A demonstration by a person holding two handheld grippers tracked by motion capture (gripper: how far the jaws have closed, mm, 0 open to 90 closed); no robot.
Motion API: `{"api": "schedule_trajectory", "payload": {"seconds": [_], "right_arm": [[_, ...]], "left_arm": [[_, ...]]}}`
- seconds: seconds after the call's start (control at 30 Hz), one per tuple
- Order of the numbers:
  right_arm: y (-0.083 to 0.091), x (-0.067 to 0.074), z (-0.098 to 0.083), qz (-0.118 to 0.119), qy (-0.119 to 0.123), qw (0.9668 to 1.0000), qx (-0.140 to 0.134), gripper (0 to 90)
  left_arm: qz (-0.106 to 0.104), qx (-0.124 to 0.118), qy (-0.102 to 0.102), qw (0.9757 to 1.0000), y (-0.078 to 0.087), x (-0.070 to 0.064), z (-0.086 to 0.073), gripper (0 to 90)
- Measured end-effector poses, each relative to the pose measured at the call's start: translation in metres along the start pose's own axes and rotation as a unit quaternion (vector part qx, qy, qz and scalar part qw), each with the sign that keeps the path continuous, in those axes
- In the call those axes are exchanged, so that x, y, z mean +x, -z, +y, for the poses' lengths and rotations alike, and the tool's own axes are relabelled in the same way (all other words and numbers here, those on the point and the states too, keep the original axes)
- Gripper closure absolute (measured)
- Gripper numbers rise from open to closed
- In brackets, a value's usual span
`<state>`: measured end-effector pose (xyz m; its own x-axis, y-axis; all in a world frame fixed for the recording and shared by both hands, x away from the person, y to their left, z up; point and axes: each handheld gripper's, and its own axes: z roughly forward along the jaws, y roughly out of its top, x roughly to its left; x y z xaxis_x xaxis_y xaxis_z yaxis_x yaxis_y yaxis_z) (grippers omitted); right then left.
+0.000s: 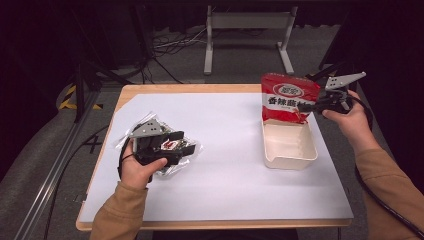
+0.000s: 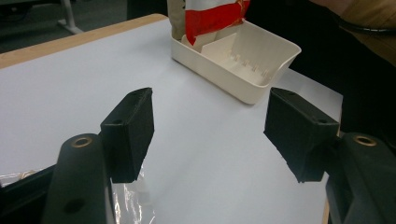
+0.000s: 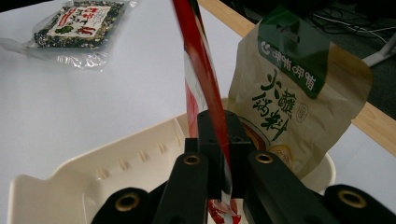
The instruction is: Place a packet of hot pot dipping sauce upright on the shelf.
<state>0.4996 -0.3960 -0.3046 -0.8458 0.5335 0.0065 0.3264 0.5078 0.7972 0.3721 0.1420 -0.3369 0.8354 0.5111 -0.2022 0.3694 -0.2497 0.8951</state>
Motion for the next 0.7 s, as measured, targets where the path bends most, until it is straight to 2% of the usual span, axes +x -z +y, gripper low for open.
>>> {"api": "schedule_trajectory", "payload": {"seconds": [0.3, 0.53, 0.7], "right_arm": [[-0.009, -0.007, -0.006, -0.010, 0.003, 0.9999, 0.003, 88.1], [-0.012, -0.010, -0.012, -0.015, -0.001, 0.9999, 0.002, 88.1], [-0.021, -0.011, -0.019, -0.016, -0.001, 0.9997, 0.019, 88.0]], "left_arm": [[0.002, 0.004, 0.000, 1.0000, 0.000, 0.001, -0.001, 33.5], [0.000, -0.004, 0.004, 1.0000, -0.001, 0.002, -0.002, 33.1], [0.004, -0.003, 0.001, 1.0000, -0.001, 0.002, -0.002, 32.2]]}}
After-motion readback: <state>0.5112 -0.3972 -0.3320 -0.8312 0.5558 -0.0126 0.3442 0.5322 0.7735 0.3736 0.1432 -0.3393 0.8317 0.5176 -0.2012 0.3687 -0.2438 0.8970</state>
